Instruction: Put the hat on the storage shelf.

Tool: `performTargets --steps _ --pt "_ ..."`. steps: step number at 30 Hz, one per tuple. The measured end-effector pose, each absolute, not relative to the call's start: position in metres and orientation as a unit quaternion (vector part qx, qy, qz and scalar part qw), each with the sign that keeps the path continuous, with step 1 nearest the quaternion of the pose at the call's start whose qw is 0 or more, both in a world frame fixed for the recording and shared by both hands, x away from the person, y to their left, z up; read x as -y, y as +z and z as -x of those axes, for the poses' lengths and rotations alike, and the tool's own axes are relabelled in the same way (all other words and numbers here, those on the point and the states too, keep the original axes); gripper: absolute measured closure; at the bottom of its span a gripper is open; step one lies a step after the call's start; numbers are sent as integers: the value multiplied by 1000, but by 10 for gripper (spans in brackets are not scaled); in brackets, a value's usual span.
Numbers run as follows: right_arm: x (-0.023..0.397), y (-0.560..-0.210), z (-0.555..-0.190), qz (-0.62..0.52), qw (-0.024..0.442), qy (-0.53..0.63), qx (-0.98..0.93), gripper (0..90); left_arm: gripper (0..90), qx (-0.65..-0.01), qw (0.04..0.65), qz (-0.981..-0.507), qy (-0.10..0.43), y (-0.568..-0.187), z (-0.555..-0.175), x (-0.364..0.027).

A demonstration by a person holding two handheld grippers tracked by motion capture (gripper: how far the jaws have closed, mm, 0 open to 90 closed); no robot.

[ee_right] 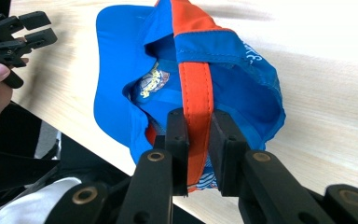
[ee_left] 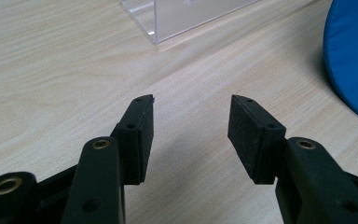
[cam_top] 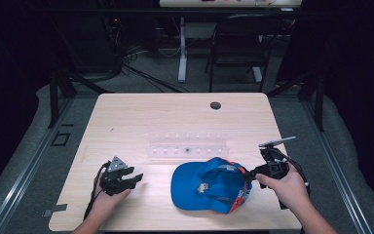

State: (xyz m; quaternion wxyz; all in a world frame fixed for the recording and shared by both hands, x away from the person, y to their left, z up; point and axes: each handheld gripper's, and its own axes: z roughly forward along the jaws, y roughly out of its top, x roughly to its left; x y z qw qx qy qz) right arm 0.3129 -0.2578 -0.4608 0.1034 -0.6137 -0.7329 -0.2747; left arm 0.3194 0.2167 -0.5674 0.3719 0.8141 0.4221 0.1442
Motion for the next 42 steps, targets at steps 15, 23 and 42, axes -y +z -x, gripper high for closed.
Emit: performTargets --steps 15,23,42 --pt "243 -440 -321 610 90 -239 750 789 509 -418 370 -817 145 -567 -319 -217" --pt "238 -427 -326 613 88 -228 752 789 509 -419 369 -817 144 -567 -319 -216" --pt "231 -397 -331 606 73 -213 763 789 509 -418 370 -817 145 -567 -319 -217"
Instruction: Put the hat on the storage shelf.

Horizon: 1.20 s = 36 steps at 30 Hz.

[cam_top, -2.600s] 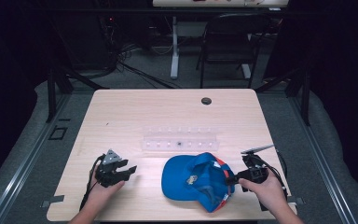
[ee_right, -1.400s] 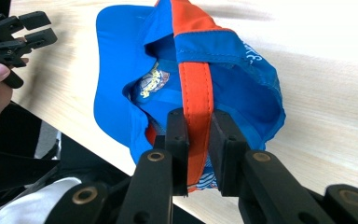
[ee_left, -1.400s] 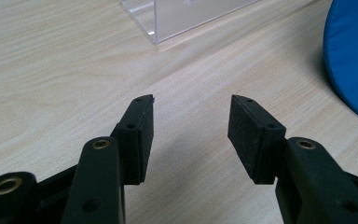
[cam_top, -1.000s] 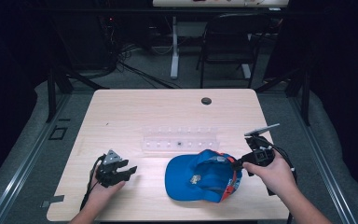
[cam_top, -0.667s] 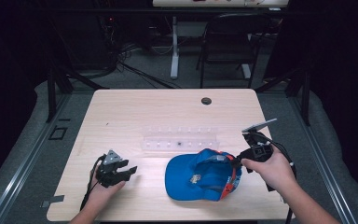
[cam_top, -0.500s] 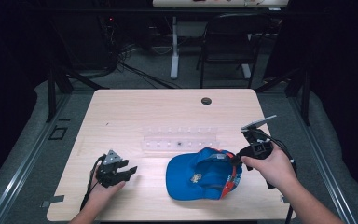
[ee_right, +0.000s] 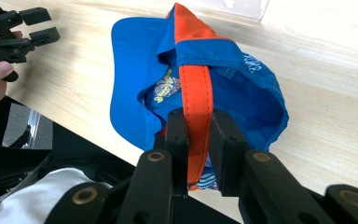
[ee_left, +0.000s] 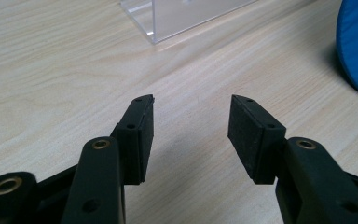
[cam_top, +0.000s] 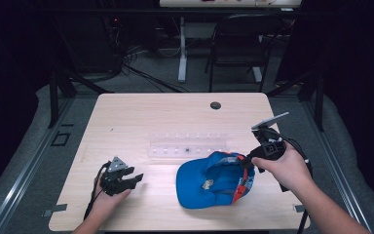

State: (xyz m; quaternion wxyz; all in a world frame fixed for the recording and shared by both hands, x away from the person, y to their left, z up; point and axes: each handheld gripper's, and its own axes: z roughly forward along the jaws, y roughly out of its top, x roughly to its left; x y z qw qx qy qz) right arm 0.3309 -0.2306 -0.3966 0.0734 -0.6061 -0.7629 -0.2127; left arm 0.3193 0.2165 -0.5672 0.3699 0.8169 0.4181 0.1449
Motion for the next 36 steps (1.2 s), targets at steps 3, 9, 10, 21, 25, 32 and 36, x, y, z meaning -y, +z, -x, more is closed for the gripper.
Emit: performTargets --steps 3,9,10,21,25,32,36 --pt "232 -392 -331 605 75 -215 763 789 509 -418 370 -817 145 -567 -319 -217" --pt "233 -383 -332 606 75 -212 763 789 509 -419 370 -817 144 -567 -319 -216" --pt "232 -382 -332 611 73 -210 760 790 509 -421 371 -816 142 -568 -319 -216" --pt "230 -372 -334 610 79 -213 759 790 509 -419 371 -816 143 -568 -319 -216" --pt "230 -366 -334 610 77 -214 759 790 509 -420 370 -816 142 -568 -319 -216" --pt "229 -357 -336 611 79 -218 757 790 509 -420 370 -816 142 -568 -319 -216" --pt "231 -354 -338 609 98 -222 755 791 510 -419 370 -816 143 -568 -319 -216"
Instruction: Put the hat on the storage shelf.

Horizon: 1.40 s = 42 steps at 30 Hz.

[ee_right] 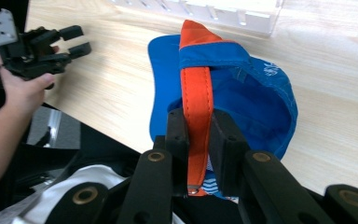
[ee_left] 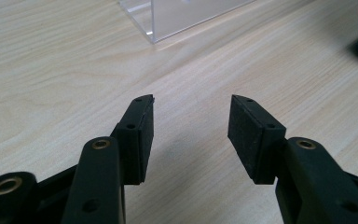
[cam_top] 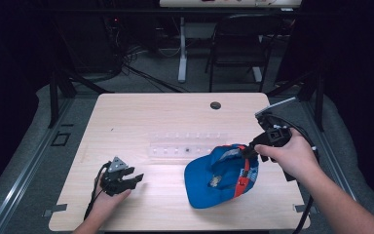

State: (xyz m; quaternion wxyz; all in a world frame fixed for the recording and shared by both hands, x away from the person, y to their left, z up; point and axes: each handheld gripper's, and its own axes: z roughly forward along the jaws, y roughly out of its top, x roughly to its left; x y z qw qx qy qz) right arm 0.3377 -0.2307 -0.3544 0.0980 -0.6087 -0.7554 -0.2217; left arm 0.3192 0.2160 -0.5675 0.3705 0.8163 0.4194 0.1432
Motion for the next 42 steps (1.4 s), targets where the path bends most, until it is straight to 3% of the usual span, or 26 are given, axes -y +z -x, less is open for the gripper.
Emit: performTargets --steps 16,42 --pt "234 -343 -341 609 167 -266 728 793 510 -419 371 -816 143 -568 -319 -216" --pt "224 -323 -344 605 167 -289 723 794 510 -418 368 -819 139 -567 -319 -216"
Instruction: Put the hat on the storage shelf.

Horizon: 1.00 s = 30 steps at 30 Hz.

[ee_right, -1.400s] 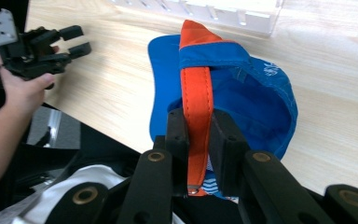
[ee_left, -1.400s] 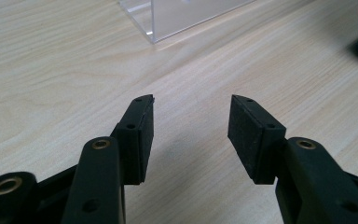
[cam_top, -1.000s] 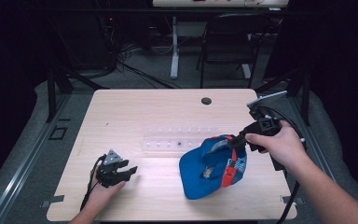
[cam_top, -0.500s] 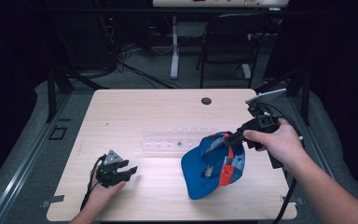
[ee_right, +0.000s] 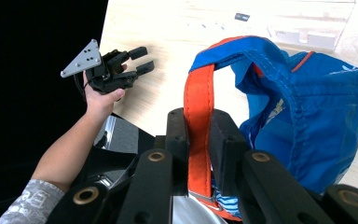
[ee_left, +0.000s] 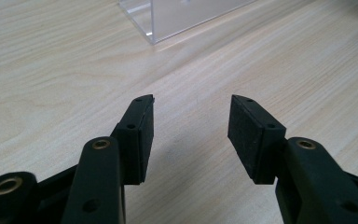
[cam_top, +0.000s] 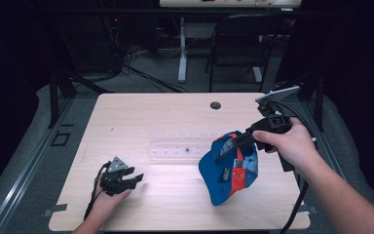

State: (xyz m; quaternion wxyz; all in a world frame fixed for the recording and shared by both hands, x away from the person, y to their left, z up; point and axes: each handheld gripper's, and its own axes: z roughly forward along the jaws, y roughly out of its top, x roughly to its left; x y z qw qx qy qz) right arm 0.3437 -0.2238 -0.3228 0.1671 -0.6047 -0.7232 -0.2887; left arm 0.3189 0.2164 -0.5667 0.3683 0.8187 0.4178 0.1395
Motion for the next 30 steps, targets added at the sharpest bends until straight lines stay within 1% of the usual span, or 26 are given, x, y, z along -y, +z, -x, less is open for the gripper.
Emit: performTargets --steps 3,17,20,24,30 --pt "225 -323 -345 606 172 -293 720 794 510 -419 372 -815 145 -568 -319 -216" --pt "229 -318 -350 612 193 -305 704 794 510 -418 368 -819 139 -567 -319 -216" --pt "226 -318 -350 613 186 -318 699 794 510 -418 368 -819 139 -567 -319 -216" --pt "226 -313 -351 612 192 -318 698 794 510 -418 369 -819 138 -567 -319 -216" --pt "223 -308 -354 609 188 -329 697 794 510 -418 369 -819 139 -567 -319 -216"
